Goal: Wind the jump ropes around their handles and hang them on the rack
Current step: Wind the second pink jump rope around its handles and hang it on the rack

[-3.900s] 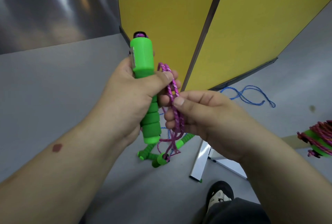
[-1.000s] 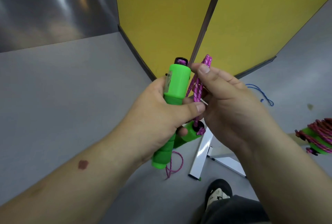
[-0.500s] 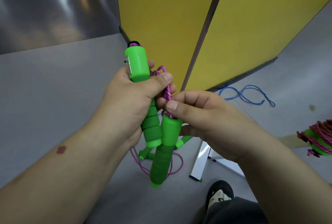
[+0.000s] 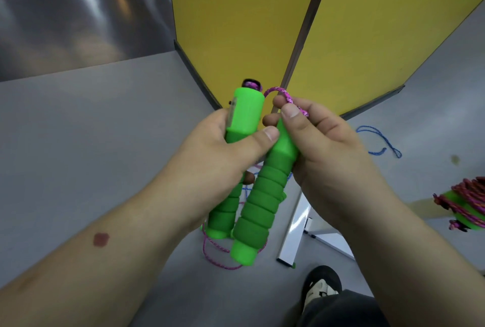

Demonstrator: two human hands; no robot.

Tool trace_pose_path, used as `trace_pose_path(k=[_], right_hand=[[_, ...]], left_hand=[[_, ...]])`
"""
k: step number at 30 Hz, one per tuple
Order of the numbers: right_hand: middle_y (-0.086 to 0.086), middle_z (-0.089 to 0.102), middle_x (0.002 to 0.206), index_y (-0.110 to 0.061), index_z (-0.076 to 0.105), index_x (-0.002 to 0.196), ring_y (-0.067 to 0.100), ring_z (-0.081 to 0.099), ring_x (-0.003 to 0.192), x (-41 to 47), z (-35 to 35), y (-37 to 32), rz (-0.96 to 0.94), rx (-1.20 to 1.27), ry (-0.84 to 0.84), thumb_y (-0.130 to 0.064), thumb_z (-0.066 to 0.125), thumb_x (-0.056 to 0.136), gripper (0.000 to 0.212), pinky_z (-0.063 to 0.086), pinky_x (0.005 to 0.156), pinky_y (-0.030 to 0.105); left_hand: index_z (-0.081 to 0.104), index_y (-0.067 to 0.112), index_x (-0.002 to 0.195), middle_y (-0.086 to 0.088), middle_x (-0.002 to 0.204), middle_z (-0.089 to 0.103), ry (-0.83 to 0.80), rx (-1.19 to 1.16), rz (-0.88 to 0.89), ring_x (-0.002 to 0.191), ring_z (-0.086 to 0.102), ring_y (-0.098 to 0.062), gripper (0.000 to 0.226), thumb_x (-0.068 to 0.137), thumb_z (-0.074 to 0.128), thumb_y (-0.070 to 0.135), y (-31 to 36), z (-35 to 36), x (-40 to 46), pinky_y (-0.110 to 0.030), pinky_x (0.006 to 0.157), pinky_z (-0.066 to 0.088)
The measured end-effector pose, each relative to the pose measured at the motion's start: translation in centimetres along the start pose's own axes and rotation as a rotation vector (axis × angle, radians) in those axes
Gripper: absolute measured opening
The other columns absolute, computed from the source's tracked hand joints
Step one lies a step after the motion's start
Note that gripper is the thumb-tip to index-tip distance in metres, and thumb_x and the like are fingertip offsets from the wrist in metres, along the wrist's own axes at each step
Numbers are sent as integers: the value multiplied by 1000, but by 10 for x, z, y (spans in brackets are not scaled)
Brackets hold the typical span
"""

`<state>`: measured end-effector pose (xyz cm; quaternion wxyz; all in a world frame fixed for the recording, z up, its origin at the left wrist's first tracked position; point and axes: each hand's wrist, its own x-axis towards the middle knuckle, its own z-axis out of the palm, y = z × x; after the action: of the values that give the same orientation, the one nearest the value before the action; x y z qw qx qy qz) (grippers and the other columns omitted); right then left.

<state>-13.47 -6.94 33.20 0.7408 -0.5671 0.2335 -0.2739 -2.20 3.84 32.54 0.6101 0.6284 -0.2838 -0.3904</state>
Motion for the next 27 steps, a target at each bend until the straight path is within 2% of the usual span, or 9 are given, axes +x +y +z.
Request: trace_pose_path(k=[2, 4, 8, 11, 16, 20, 22, 24, 27], right_hand=[[4, 75, 97, -14, 66, 113, 21, 70, 93, -2, 3, 1, 1, -14, 4, -25, 57, 100, 19, 55, 86, 45], [6, 75, 97, -16, 65, 112, 22, 70, 92, -4, 6, 2, 22, -8, 22, -26, 53, 103, 18, 55, 85, 46], [8, 74, 100, -20, 65, 111, 24, 69, 94, -5, 9, 4, 19, -15, 80, -28, 52, 104, 17, 54, 93, 52], [11, 74, 102, -22, 64, 112, 25, 68, 94, -5, 11, 5, 16, -38, 115, -30, 52, 104, 17, 52, 94, 57], [2, 76, 97, -32, 64, 107, 22, 71, 94, -7, 14, 7, -27, -136, 144, -42, 52, 96, 20, 54, 96, 57], [7, 74, 107, -32, 68, 101, 32, 68, 107, -6, 10, 6, 4, -101, 129, -45, 54, 92, 22, 51, 100, 58], [3, 72, 103, -31, 68, 98, 25, 69, 99, -1, 7, 3, -34, -156, 115, -44, 52, 94, 21, 55, 90, 49], [-10, 68, 96, -28, 63, 103, 8, 66, 89, 3, 4, 0, -117, -251, 153, -43, 51, 97, 20, 51, 80, 34], [-17, 64, 111, -35, 55, 125, -10, 63, 96, -4, 1, -6, -213, -301, 137, -41, 53, 100, 26, 48, 78, 11]], left_hand=[[69, 32, 109, 10, 87, 74, -79, 41, -30, 78, 71, -6, 27, 86, 78, 44, -1, 2, -1, -24, 61, 53], [67, 27, 114, 2, 89, 72, -145, 52, -62, 75, 67, -12, 44, 77, 77, 47, -3, 4, -1, -29, 63, 52], [62, 26, 121, -7, 107, 76, -200, 63, -45, 98, 75, -27, 61, 67, 88, 36, -10, 4, 0, -50, 84, 60], [61, 23, 123, -7, 104, 76, -215, 41, -48, 96, 75, -25, 60, 70, 88, 26, -9, 4, 1, -47, 84, 59], [62, 18, 119, -16, 101, 75, -219, 64, -52, 96, 74, -40, 56, 70, 88, 19, -7, 7, -1, -65, 88, 59], [67, 14, 111, -16, 95, 75, -240, 62, -46, 85, 74, -34, 39, 77, 86, 10, -2, 8, -4, -60, 84, 59], [68, 15, 104, -12, 86, 72, -246, 56, -52, 76, 70, -26, 31, 81, 83, 0, 2, 6, -5, -59, 80, 60], [68, 19, 96, -12, 81, 69, -253, 86, -64, 71, 68, -26, 30, 81, 81, -3, 5, 4, -5, -59, 74, 61], [64, 18, 96, -16, 79, 67, -346, 167, -101, 69, 68, -32, 33, 78, 82, -3, 9, -2, -7, -56, 67, 62]])
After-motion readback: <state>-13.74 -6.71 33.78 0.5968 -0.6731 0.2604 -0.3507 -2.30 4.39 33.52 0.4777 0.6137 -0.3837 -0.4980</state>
